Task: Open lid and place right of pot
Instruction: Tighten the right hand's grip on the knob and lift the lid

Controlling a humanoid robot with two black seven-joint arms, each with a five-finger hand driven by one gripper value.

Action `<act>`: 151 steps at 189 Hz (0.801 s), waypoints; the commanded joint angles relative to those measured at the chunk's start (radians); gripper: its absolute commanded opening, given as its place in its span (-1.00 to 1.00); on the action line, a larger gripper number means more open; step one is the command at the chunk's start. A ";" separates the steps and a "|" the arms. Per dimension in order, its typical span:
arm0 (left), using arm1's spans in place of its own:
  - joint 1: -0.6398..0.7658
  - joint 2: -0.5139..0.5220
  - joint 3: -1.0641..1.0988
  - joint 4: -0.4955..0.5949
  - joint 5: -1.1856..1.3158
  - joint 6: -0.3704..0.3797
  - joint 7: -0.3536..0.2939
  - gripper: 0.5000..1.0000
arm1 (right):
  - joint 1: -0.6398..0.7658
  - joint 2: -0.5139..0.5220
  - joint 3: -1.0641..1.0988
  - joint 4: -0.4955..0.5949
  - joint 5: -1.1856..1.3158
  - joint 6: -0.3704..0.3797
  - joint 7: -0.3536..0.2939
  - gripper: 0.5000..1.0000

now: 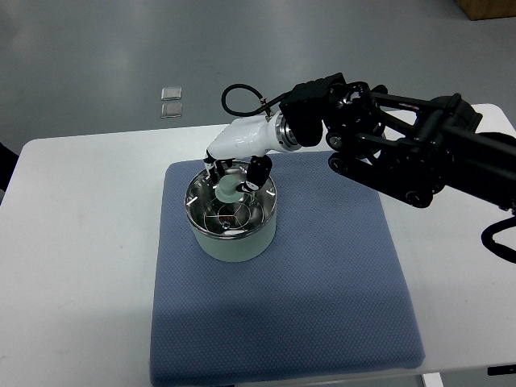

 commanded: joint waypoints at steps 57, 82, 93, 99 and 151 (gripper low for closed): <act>0.000 0.000 0.000 0.000 0.000 0.000 0.001 1.00 | -0.003 0.000 -0.002 0.000 -0.002 0.005 0.000 -0.40; 0.000 0.000 0.000 0.000 0.000 0.000 -0.001 1.00 | -0.003 -0.001 -0.002 0.000 -0.009 0.005 0.000 -0.55; 0.000 0.000 0.000 0.000 0.000 0.000 0.001 1.00 | -0.003 -0.001 -0.002 0.000 -0.009 0.006 0.000 -0.62; 0.000 0.000 0.000 0.000 0.000 0.000 0.001 1.00 | -0.003 -0.001 -0.002 0.000 -0.009 0.006 0.000 -0.62; 0.000 0.000 0.000 0.000 0.000 0.000 0.001 1.00 | -0.003 -0.005 0.002 0.000 -0.009 0.006 0.000 -0.86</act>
